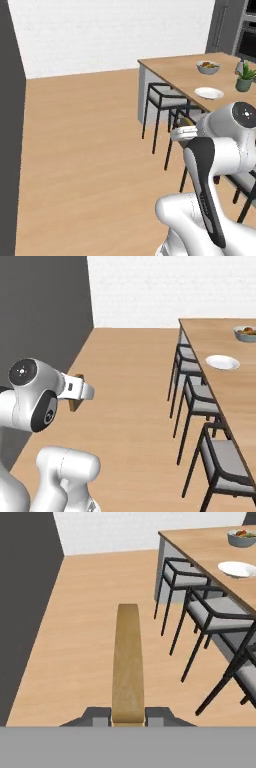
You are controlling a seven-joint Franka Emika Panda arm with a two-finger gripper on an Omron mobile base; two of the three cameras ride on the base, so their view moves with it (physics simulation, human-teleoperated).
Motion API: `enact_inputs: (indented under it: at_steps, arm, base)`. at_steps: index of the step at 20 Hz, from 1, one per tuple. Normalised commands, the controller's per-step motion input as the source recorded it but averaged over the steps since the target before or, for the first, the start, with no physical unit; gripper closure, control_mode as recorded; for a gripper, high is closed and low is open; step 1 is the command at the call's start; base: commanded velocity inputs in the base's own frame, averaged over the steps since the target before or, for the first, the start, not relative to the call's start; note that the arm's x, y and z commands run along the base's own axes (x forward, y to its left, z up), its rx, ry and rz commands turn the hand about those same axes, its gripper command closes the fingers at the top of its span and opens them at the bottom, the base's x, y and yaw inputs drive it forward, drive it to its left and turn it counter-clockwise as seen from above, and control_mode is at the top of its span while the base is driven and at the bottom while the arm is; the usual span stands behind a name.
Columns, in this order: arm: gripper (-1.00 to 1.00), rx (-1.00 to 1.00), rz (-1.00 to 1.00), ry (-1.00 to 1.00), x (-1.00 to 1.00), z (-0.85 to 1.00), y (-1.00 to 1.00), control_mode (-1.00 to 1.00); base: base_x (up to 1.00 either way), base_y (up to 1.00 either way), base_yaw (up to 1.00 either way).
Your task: Start the toaster. Once the lever pops up, take the bread to the plate on the dining counter.
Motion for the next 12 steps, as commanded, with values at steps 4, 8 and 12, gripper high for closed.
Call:
enact_inputs:
  at_steps: [4,8,12]
  arm:
    - [1.0,0.0,0.0,0.0,0.0,0.0,0.0,1.0]
    - [1.0,0.0,0.0,0.0,0.0,0.0,0.0,1.0]
    - [1.0,0.0,0.0,0.0,0.0,0.0,0.0,1.0]
  base:
    - [1.0,0.83,-0.36]
    - [1.0,0.84,-0.38]
    - [1.0,0.8,-0.38]
